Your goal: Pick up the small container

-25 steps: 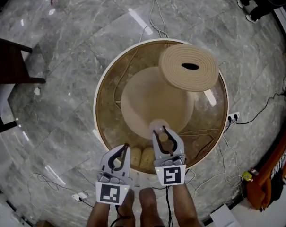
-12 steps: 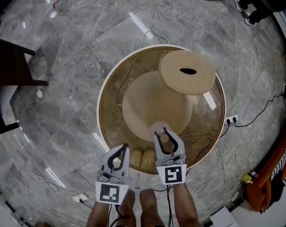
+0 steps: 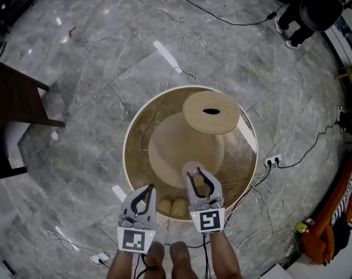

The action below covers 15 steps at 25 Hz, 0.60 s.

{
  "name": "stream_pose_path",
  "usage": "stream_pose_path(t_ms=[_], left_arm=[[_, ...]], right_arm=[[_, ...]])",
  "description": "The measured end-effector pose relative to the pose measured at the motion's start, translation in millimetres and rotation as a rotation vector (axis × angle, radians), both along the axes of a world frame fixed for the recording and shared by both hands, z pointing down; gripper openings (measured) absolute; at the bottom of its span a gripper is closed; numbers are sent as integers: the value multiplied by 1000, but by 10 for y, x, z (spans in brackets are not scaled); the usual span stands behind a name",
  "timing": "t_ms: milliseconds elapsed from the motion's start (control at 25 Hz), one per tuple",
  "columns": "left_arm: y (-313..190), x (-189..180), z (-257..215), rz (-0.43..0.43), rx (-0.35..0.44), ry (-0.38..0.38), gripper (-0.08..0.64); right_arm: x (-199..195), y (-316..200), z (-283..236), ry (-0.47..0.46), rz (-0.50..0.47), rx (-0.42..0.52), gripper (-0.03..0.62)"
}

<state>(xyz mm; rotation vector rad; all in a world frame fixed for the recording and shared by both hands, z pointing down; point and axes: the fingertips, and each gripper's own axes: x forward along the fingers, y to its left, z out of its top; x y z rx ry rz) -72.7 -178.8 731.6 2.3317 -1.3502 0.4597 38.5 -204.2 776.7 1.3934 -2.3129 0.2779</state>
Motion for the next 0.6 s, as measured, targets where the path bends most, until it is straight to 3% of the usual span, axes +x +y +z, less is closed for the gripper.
stream_pose_path(t_ms=[600], left_arm=[[61,173,-1686,78,156,-43,18]], right_arm=[[247,203,-1917,-37,35,89,123]])
